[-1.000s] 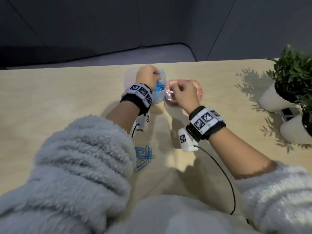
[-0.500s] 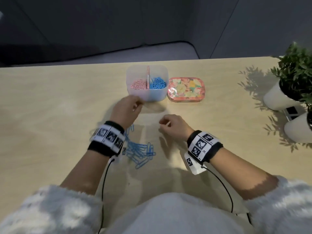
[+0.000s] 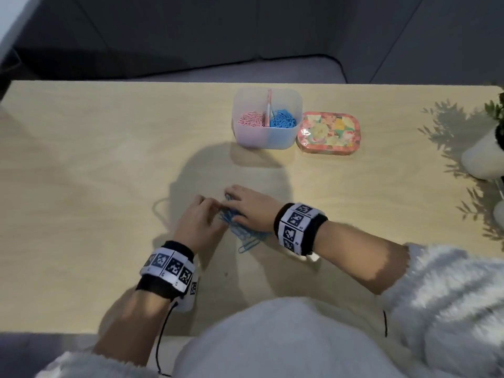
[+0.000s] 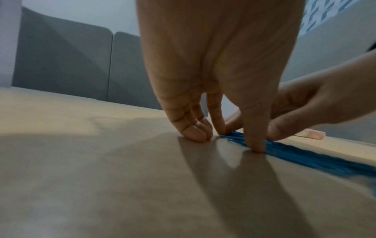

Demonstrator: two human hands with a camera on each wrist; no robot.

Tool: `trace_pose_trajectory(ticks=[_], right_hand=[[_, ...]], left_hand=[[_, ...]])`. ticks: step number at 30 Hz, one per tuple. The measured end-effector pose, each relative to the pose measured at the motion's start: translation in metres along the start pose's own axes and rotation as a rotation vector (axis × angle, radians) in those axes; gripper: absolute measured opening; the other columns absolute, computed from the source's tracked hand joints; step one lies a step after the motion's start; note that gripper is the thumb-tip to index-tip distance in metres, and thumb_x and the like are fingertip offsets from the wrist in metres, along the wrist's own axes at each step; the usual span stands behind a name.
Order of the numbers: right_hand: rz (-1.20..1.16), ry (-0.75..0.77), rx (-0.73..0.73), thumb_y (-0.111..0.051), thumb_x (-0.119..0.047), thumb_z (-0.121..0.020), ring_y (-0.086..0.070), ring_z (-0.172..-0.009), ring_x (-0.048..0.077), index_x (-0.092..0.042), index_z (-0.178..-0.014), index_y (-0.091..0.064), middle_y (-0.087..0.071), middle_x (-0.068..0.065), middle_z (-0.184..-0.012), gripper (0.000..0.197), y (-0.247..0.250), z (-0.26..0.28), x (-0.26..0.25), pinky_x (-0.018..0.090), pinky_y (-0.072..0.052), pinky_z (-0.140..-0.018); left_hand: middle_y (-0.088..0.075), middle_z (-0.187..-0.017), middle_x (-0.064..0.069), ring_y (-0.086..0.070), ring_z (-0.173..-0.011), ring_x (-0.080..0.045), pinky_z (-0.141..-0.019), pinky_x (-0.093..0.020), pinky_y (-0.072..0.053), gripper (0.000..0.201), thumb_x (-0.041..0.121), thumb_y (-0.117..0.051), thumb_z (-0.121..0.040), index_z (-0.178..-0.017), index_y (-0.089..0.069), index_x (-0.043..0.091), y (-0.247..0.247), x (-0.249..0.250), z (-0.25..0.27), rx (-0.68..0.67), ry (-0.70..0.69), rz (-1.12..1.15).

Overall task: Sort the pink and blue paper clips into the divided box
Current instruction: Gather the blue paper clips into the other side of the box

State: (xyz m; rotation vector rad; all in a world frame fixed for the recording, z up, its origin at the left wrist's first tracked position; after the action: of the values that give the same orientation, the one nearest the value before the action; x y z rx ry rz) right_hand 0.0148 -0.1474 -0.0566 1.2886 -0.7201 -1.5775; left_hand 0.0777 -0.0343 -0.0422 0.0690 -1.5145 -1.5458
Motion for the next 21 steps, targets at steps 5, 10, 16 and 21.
trace_pose_trajectory(ticks=[5, 10, 16, 21], right_hand=[[-0.147, -0.002, 0.120, -0.048, -0.014, -0.091, -0.041, -0.126, 0.036, -0.005, -0.132, -0.047, -0.043, 0.022, -0.135, 0.043, -0.008, 0.051, 0.011, 0.044, -0.034, -0.110], [-0.245, -0.272, 0.237, -0.072, -0.046, -0.073, -0.036, -0.132, 0.030, -0.008, -0.138, -0.040, -0.040, 0.014, -0.143, 0.082, 0.006, 0.100, 0.036, 0.045, -0.033, -0.110], [0.058, -0.319, 0.026, -0.065, -0.076, -0.053, -0.021, -0.138, 0.026, -0.009, -0.147, -0.014, -0.021, 0.009, -0.151, 0.126, -0.014, 0.097, 0.010, 0.039, -0.020, -0.114], [-0.036, -0.417, 0.148, -0.065, -0.055, -0.074, -0.036, -0.120, 0.025, -0.011, -0.137, -0.035, -0.039, 0.009, -0.132, 0.082, -0.008, 0.075, 0.009, 0.033, -0.035, -0.102]], left_hand=[[-0.058, -0.097, -0.010, -0.058, -0.084, -0.025, -0.079, -0.034, -0.048, 0.025, 0.018, -0.065, -0.081, -0.104, -0.060, 0.009, -0.018, 0.026, -0.001, -0.052, -0.055, 0.020], [-0.046, -0.122, -0.008, -0.050, -0.107, -0.024, -0.095, -0.034, -0.042, 0.077, 0.045, -0.075, -0.066, -0.131, -0.045, 0.015, -0.019, 0.034, 0.004, -0.169, -0.219, -0.075], [-0.038, -0.137, -0.007, -0.034, -0.124, -0.025, -0.106, -0.033, -0.032, 0.101, 0.049, -0.080, -0.056, -0.140, -0.032, 0.018, -0.030, 0.041, 0.006, -0.295, -0.326, -0.331], [-0.052, -0.117, -0.010, -0.049, -0.106, -0.026, -0.091, -0.035, -0.043, 0.059, 0.032, -0.073, -0.073, -0.123, -0.053, 0.010, -0.029, 0.053, -0.012, -0.258, -0.325, -0.248]])
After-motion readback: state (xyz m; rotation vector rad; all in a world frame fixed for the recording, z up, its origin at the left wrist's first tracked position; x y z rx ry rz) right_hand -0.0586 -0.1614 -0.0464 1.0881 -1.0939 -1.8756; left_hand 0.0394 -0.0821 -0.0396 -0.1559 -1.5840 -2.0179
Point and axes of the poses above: each hand's wrist, its own z-axis away from the middle knuckle, its own y-axis out of the back of the hand, x = y × z, the point moved 5 cm from there along -z, towards the middle knuckle
